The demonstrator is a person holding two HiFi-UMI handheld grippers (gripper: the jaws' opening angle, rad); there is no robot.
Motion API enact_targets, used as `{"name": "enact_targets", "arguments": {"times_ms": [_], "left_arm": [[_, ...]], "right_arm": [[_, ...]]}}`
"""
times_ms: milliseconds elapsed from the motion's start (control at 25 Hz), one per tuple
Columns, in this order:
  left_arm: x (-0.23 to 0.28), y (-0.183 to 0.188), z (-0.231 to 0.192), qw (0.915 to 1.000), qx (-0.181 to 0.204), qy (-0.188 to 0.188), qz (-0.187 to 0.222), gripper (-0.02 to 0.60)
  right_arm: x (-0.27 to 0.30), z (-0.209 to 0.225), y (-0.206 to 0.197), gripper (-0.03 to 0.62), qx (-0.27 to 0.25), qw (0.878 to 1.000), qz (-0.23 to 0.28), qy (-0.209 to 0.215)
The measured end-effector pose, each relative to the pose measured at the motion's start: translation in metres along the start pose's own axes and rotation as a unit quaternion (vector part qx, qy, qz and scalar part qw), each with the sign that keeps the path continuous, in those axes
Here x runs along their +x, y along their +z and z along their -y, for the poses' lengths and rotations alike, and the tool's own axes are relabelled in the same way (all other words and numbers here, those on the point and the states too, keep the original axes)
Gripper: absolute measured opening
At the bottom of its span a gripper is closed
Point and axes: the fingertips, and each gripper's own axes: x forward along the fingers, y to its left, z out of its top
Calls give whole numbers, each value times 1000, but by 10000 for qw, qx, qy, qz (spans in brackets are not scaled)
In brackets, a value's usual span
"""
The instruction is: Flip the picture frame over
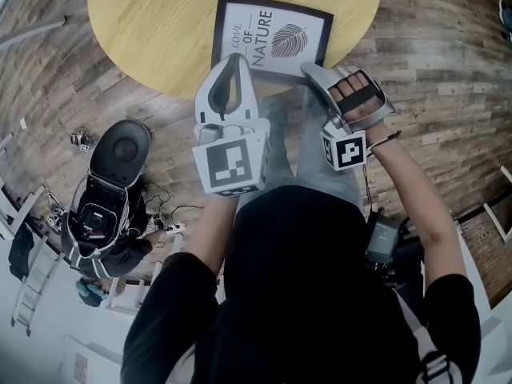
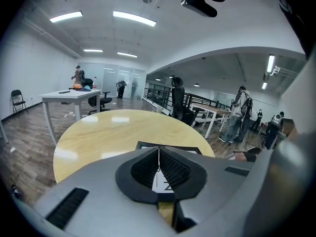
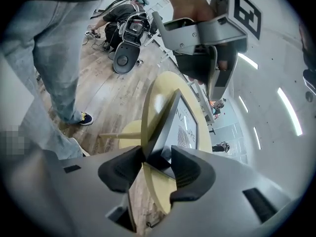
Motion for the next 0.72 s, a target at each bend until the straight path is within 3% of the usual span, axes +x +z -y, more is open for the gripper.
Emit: {"name": "enact_targets", "arguments": {"times_ms": [400, 720], "left_arm": [[-2, -1, -2, 10000, -33, 1, 70, 25], [-15, 25, -17, 9991, -61, 171, 378, 25]], "right_arm": [[-23, -17, 17, 178, 84, 9998, 64, 171], [-39, 17, 34, 130, 566, 9978, 349, 82]]}}
